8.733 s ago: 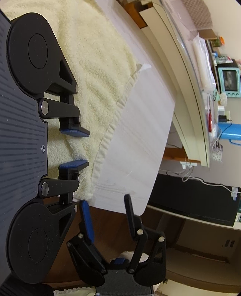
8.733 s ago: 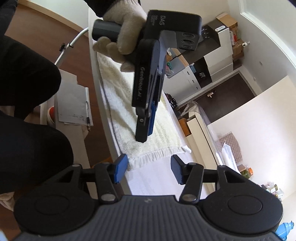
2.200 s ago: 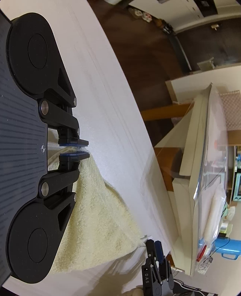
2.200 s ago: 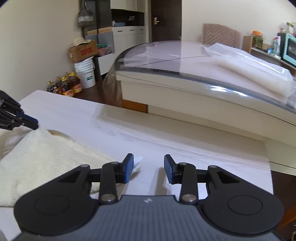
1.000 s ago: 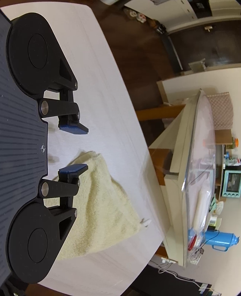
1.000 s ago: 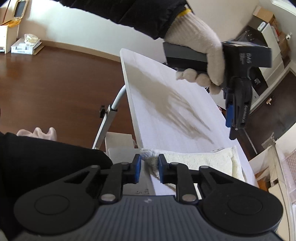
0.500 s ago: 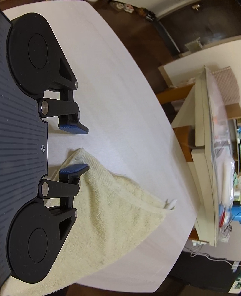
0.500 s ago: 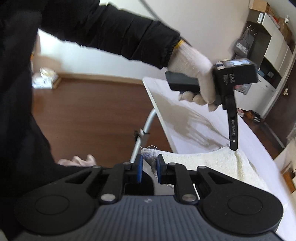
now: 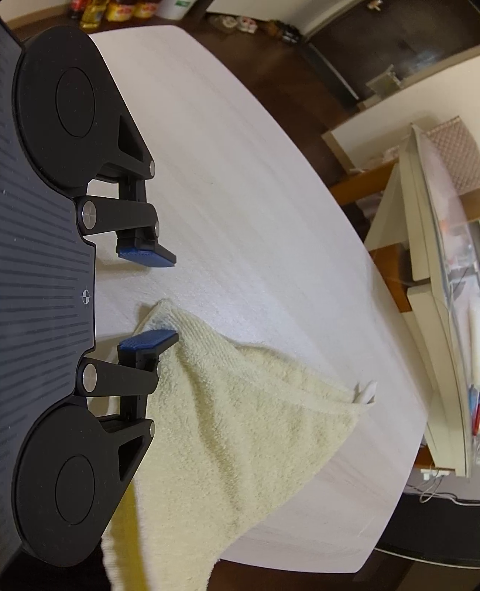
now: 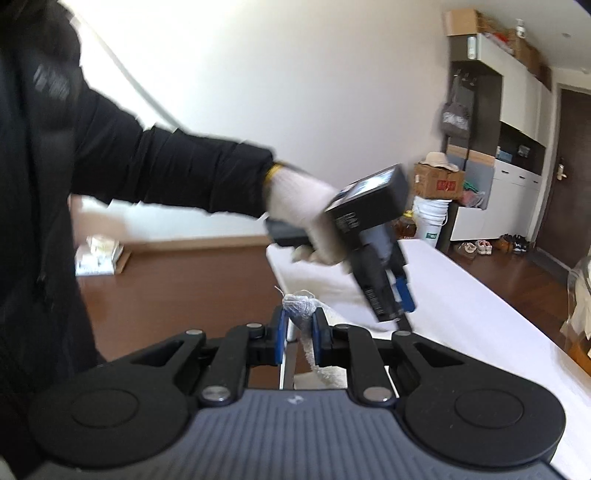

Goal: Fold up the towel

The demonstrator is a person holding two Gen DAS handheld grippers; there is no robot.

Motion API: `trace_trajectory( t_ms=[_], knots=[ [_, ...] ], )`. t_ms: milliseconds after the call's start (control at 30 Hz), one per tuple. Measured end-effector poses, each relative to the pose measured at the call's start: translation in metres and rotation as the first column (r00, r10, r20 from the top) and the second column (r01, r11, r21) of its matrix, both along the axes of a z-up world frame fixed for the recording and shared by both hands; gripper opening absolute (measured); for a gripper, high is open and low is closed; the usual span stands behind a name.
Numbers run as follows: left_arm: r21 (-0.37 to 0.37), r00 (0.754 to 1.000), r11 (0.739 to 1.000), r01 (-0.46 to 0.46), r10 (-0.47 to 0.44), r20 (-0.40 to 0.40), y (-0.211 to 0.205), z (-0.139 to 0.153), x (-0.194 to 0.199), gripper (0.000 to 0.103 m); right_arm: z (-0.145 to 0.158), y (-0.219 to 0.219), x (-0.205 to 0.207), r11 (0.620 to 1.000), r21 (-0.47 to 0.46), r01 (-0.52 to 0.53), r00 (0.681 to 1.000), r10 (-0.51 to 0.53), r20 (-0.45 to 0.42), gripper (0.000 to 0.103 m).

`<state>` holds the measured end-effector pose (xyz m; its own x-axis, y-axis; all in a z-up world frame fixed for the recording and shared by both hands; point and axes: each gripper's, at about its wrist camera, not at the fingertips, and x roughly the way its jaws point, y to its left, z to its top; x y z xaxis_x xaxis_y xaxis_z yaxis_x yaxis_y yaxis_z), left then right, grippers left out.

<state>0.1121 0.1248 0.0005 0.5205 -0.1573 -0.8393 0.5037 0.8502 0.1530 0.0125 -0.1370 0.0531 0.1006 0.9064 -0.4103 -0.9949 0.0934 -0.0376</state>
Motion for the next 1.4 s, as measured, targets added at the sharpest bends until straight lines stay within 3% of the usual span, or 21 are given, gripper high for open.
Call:
trace_trajectory(
  t_ms=[133,233,400,633,867,1067,1200,1400],
  knots=[
    [-0.029,1.000,1.000,-0.012,0.012,-0.024,0.005,0.001,0.005,0.050,0.012,-0.019,0.060,0.994,0.069,0.086,0.995,-0.081,-0.060,0.016],
    [-0.101,0.999,0.994,-0.046,0.044,-0.020,0.013,0.005,0.008,0.043,0.018,-0.036,0.112,0.983,0.091,0.157,0.982,-0.145,-0.121,0.016],
    [-0.157,0.990,0.982,-0.104,0.117,0.075,0.025,0.027,0.006,0.040,0.005,-0.056,0.191,0.955,0.081,0.284,0.929,-0.253,-0.271,0.016],
    [-0.195,0.982,0.975,-0.102,0.130,0.136,0.021,0.037,0.004,0.041,-0.041,-0.066,0.253,0.914,-0.014,0.405,0.836,-0.376,-0.400,0.016],
    [-0.180,0.988,0.982,-0.060,0.084,0.130,0.000,0.020,0.000,0.041,-0.076,-0.062,0.278,0.885,-0.112,0.452,0.774,-0.452,-0.444,0.017],
    [-0.141,0.990,0.987,-0.076,0.092,0.110,-0.005,0.002,0.000,0.044,-0.089,-0.056,0.280,0.845,-0.164,0.509,0.765,-0.531,-0.363,0.029],
    [-0.170,0.983,0.978,-0.123,0.143,0.111,0.000,0.002,-0.004,0.044,-0.080,-0.067,0.265,0.827,-0.111,0.552,0.762,-0.554,-0.335,0.032],
    [-0.212,0.956,0.947,-0.241,0.269,0.117,0.002,0.017,-0.018,0.041,-0.058,-0.064,0.221,0.866,-0.067,0.496,0.836,-0.497,-0.234,0.031]
  ],
)
